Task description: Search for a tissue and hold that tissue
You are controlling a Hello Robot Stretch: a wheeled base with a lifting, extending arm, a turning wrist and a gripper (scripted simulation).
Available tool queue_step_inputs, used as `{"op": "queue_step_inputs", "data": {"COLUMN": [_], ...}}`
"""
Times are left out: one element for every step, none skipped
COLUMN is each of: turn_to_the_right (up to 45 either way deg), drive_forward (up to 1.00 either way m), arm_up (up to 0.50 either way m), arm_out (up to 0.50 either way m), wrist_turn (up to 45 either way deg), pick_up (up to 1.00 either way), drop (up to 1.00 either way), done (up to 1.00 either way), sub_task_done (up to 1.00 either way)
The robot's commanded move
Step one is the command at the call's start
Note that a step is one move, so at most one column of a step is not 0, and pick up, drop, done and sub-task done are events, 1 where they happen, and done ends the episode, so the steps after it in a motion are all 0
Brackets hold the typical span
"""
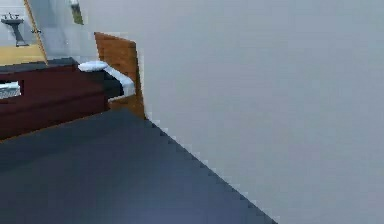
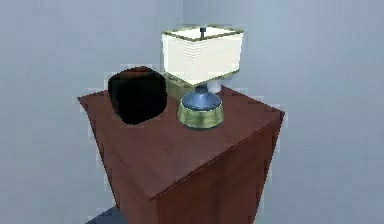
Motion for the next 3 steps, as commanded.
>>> {"op": "queue_step_inputs", "data": {"turn_to_the_right": [36.0, 0.0, 0.0], "drive_forward": [0.00, 0.70, 0.00], "arm_up": [0.00, 0.00, 0.50], "arm_out": [0.00, 0.00, 0.00], "wrist_turn": [0.0, 0.0, 0.0], "pick_up": [0.00, 0.00, 0.00], "drop": [0.00, 0.00, 0.00], "done": [0.00, 0.00, 0.00], "sub_task_done": [0.00, 0.00, 0.00]}}
